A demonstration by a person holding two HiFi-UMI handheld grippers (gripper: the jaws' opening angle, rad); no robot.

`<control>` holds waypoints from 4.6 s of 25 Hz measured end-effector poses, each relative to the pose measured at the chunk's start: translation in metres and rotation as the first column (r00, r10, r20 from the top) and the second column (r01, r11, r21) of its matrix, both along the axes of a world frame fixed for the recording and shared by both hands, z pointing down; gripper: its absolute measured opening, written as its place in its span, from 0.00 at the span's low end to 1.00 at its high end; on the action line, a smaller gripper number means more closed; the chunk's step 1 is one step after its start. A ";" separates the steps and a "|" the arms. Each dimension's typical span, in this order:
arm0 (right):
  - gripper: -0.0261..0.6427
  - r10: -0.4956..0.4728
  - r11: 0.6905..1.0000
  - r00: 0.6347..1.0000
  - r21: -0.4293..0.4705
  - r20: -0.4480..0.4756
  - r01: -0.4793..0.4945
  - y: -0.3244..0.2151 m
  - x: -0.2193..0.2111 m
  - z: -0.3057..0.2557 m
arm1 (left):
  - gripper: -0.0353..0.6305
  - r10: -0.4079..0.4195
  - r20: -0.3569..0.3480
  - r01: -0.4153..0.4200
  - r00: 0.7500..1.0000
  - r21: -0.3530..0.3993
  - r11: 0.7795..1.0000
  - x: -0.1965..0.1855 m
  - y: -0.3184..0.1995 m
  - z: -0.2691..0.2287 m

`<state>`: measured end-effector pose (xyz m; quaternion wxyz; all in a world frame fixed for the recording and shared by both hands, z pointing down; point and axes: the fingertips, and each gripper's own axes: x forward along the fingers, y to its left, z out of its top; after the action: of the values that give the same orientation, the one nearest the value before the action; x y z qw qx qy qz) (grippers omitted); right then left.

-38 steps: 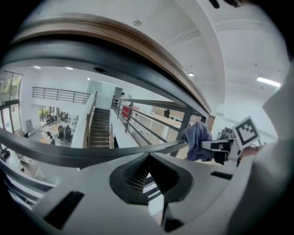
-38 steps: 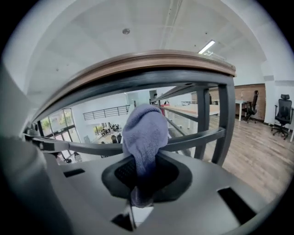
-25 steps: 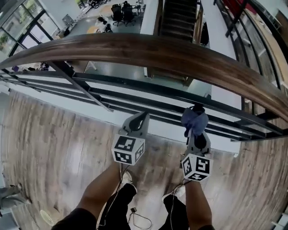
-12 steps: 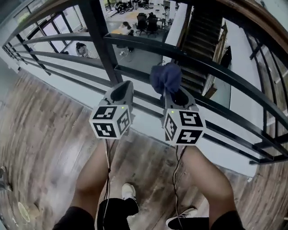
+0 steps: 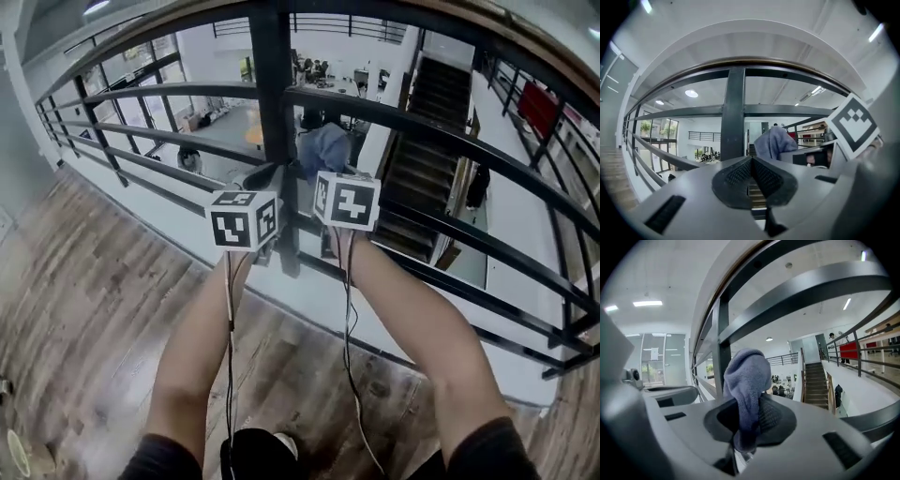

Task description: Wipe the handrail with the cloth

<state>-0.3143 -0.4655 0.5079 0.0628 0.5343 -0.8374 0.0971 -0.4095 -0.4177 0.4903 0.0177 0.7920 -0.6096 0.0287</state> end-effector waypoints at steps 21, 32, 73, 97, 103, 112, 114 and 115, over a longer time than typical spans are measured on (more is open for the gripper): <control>0.12 0.005 1.000 0.984 -0.008 -0.176 -0.006 -0.011 -0.005 0.002 | 0.06 0.015 -0.048 -0.015 0.999 -0.008 1.000 -0.029 0.002 0.022; 0.12 0.114 0.993 0.968 0.047 -0.222 -0.106 0.004 0.057 0.004 | 0.06 0.054 0.004 -0.054 0.999 -0.002 0.999 0.033 0.004 0.026; 0.12 0.444 0.896 0.825 0.139 -0.351 -0.423 0.130 0.517 0.007 | 0.06 0.450 0.027 -0.450 0.893 0.031 0.892 0.452 0.079 0.005; 0.12 0.650 0.754 0.679 0.181 -0.341 -0.631 0.232 0.840 0.007 | 0.06 0.681 -0.074 -0.682 0.729 0.013 0.731 0.749 0.160 -0.003; 0.12 0.695 0.709 0.629 0.186 -0.348 -0.681 0.258 0.918 0.008 | 0.06 0.713 -0.036 -0.713 0.700 0.006 0.701 0.819 0.181 0.000; 0.12 0.743 0.656 0.579 0.196 -0.336 -0.729 0.289 1.016 0.007 | 0.06 0.750 -0.052 -0.751 0.659 -0.018 0.660 0.894 0.200 0.013; 0.12 0.748 0.648 0.568 0.191 -0.345 -0.737 0.294 1.034 0.006 | 0.06 0.752 -0.046 -0.753 0.658 -0.017 0.658 0.907 0.202 0.011; 0.12 0.752 0.640 0.559 0.188 -0.349 -0.745 0.297 1.043 0.006 | 0.06 0.751 -0.041 -0.752 0.659 -0.020 0.659 0.912 0.202 0.011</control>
<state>0.7288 -0.1687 0.5139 0.1787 0.8468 -0.5009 -0.0036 0.5026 -0.2155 0.5009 0.0271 0.9728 -0.2276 0.0325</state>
